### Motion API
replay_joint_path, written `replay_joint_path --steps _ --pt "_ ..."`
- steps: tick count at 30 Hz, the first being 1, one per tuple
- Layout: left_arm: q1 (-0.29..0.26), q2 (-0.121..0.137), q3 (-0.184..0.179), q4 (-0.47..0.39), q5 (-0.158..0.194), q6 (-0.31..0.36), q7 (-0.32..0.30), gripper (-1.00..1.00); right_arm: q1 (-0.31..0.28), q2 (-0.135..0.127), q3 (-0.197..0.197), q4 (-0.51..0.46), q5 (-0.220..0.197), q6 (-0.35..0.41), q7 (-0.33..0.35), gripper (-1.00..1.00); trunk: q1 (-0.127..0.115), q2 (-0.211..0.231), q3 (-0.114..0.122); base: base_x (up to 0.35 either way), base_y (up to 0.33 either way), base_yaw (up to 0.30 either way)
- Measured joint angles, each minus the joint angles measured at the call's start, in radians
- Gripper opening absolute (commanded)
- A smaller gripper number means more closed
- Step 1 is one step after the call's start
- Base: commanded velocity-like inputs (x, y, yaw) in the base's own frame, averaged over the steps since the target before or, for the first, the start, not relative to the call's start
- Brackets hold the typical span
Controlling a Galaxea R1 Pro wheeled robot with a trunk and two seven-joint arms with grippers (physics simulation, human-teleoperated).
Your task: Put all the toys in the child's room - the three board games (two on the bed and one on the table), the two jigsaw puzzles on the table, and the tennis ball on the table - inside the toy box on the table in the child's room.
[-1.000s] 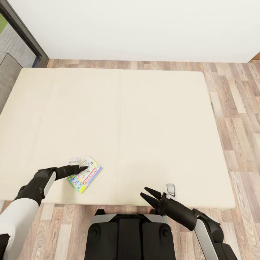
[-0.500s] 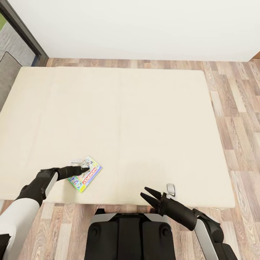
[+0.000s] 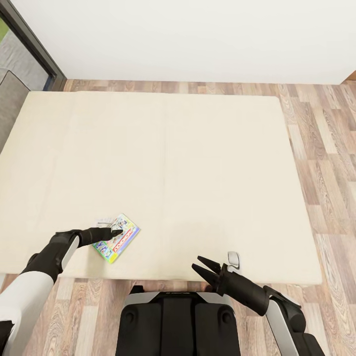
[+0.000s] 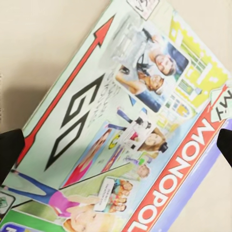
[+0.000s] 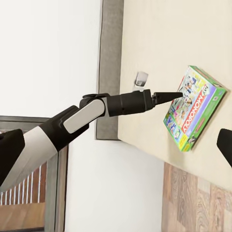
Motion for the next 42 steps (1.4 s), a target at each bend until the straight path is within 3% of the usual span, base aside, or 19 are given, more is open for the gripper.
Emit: replay_joint_path --steps 31,42 --pt "0.002 0.007 0.010 0.007 -0.018 -0.004 0.004 1.00 0.000 0.000 0.003 0.000 0.002 -0.003 0.000 1.00 0.000 0.000 0.010 0.000 0.000 -0.019" --pt "0.002 0.041 0.014 0.007 -0.017 -0.002 0.007 1.00 0.000 0.000 0.003 0.000 0.002 -0.003 0.000 1.00 0.000 0.000 0.010 0.000 0.000 0.000"
